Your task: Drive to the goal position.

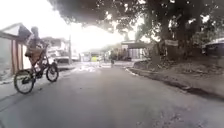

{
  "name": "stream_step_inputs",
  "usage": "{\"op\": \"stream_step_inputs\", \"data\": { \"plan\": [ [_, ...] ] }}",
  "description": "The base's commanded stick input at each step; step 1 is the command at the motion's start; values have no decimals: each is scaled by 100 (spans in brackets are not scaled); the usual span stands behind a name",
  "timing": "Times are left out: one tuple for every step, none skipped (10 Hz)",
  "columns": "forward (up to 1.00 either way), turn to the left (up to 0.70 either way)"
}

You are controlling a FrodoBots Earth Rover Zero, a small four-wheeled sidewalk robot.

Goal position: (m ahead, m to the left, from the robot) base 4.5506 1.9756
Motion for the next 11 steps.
{"op": "stream_step_inputs", "data": {
  "plan": [
    [100, -22],
    [100, -27],
    [100, -21],
    [100, -14],
    [100, -8],
    [100, -2],
    [100, 5],
    [100, 8],
    [100, 8],
    [100, 8],
    [100, 8]
  ]
}}
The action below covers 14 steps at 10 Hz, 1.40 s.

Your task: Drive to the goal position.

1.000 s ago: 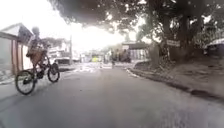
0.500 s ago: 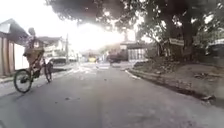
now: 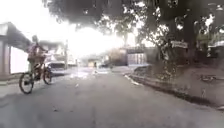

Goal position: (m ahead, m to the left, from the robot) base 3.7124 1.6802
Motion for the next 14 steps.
{"op": "stream_step_inputs", "data": {
  "plan": [
    [100, 8],
    [100, 8],
    [100, 8],
    [100, 8],
    [100, 8],
    [100, 8],
    [100, 8],
    [100, 8],
    [100, 8],
    [100, 8],
    [100, 8],
    [100, 8],
    [100, 8],
    [100, 8]
  ]
}}
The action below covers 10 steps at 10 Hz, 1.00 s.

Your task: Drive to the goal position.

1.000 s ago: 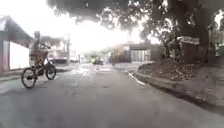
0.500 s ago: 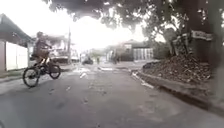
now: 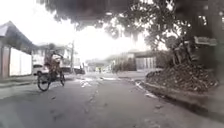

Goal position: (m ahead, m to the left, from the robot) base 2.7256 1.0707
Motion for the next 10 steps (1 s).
{"op": "stream_step_inputs", "data": {
  "plan": [
    [100, 8],
    [100, 8],
    [100, 8],
    [100, 8],
    [100, 8],
    [100, 8],
    [100, 8],
    [100, 8],
    [100, 8],
    [100, 8]
  ]
}}
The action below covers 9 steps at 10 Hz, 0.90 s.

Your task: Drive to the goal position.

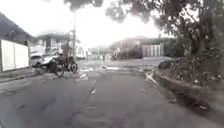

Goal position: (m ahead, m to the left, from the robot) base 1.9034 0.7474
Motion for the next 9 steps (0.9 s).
{"op": "stream_step_inputs", "data": {
  "plan": [
    [100, 8],
    [100, 8],
    [100, 8],
    [100, 8],
    [100, 8],
    [100, -1],
    [100, -29],
    [100, -32],
    [100, -32]
  ]
}}
